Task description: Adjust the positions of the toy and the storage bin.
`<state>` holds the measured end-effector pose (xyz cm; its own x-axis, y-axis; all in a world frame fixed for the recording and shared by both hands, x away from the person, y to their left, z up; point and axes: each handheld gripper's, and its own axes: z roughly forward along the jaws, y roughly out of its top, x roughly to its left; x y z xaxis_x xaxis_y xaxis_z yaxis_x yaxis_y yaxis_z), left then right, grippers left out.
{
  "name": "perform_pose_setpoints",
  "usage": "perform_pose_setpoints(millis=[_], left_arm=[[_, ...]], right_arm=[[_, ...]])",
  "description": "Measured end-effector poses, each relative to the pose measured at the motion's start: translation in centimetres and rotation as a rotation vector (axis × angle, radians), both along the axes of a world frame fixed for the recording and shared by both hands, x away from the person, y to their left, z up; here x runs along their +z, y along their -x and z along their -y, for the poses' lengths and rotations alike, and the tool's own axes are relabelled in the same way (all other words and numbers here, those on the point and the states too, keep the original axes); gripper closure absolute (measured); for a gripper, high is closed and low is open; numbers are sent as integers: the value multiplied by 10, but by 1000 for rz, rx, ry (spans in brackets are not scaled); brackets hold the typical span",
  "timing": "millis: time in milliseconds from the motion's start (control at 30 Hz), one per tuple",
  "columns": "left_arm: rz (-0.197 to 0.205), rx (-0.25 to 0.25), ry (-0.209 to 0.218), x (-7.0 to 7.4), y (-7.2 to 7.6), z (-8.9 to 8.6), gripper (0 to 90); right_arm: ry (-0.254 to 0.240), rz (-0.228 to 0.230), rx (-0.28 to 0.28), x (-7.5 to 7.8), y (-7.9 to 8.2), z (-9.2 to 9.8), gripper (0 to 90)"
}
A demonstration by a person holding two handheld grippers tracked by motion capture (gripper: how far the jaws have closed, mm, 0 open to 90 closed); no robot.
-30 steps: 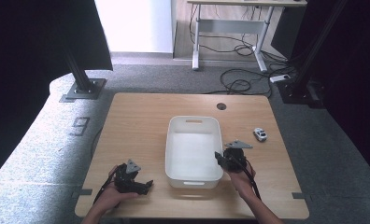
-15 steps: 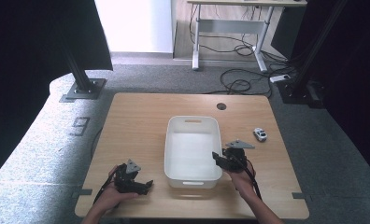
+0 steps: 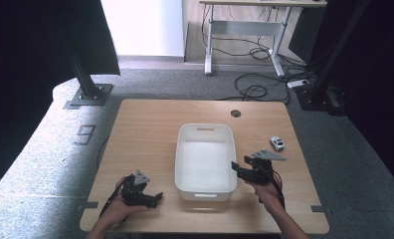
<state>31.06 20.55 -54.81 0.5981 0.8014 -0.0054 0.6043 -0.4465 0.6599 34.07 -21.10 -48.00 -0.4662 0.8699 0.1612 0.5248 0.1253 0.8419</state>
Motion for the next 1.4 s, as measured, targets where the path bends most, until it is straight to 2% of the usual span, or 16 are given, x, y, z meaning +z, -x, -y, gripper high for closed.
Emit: perform_pose_setpoints(millis=[200, 400, 567, 600, 800, 867, 900, 1200, 1400], left_arm=[[0, -7, -2, 0, -1, 0, 0], [0, -7, -1, 0, -1, 0, 0], [1, -7, 0, 0, -1, 0, 0], [1, -7, 0, 0, -1, 0, 0], [1, -5, 0, 0, -1, 1, 0], [1, -3, -1, 0, -1, 1, 0], [1, -3, -1, 0, -1, 1, 0], [0, 0, 0, 0, -1, 1, 1], [0, 0, 0, 0, -1, 1, 0]], right_arm=[[-10, 16, 0, 0, 6, 13, 367], [42, 47, -27, 0, 9, 33, 364], [113, 57, -62, -8, -3, 63, 346], [113, 57, -62, -8, -3, 63, 346], [140, 33, -60, -18, -16, 83, 319], [133, -6, -66, -20, -22, 91, 328], [129, -10, -69, -21, -23, 93, 331], [156, -35, -80, -26, -36, 107, 320], [135, -42, -104, -27, -46, 118, 322]])
